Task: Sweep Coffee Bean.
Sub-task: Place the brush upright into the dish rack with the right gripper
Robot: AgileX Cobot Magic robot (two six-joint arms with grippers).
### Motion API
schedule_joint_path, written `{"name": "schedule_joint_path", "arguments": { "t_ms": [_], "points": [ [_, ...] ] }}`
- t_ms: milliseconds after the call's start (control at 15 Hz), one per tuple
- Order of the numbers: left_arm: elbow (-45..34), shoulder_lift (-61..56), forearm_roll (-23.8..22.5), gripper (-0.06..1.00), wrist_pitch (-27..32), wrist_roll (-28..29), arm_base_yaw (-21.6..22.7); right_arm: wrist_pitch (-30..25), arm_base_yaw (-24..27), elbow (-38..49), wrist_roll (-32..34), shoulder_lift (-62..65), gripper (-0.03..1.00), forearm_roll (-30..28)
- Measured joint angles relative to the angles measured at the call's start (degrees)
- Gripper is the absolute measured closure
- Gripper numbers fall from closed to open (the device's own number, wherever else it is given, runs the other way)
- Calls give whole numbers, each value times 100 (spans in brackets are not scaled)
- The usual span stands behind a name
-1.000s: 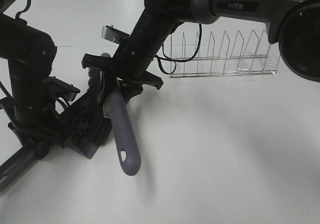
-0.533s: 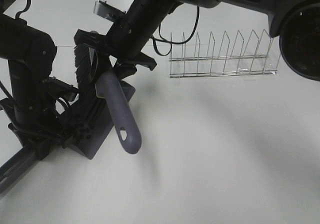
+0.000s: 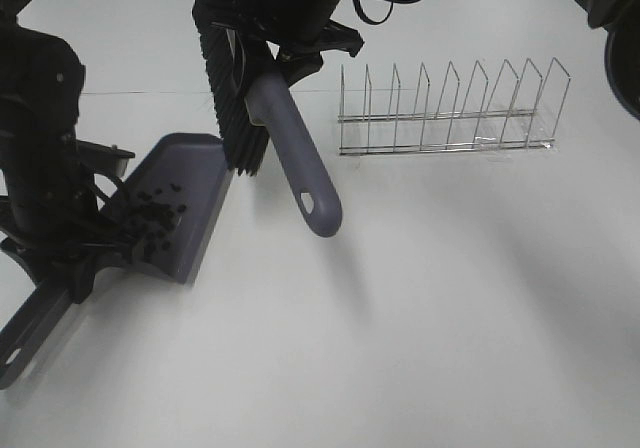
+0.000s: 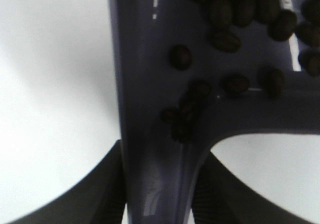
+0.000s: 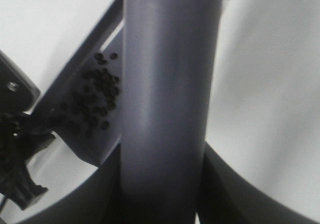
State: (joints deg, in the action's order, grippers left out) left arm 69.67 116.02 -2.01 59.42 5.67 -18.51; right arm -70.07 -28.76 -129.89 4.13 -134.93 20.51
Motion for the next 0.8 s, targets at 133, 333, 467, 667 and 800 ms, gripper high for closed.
{"name": "schedule_joint_path", "arguments": {
  "t_ms": [133, 333, 467, 667, 800],
  "points": [
    [0, -435, 201, 62, 0, 0, 166, 0, 0, 544, -17, 464, 65, -435],
    [0, -1020, 304, 62, 6, 0, 172, -6, 6, 1644, -17, 1450, 65, -1186],
    [0, -1192, 355, 62, 29, 0, 172, -6, 6, 2441, -34, 2212, 65, -1828],
    [0, -1197, 544, 62, 29, 0, 172, -6, 11, 3472, 80, 3037, 65, -2498],
    [0, -1203, 619, 62, -23, 0, 172, -46, 63, 4572, 344, 3587, 65, -3025]
  ]
}}
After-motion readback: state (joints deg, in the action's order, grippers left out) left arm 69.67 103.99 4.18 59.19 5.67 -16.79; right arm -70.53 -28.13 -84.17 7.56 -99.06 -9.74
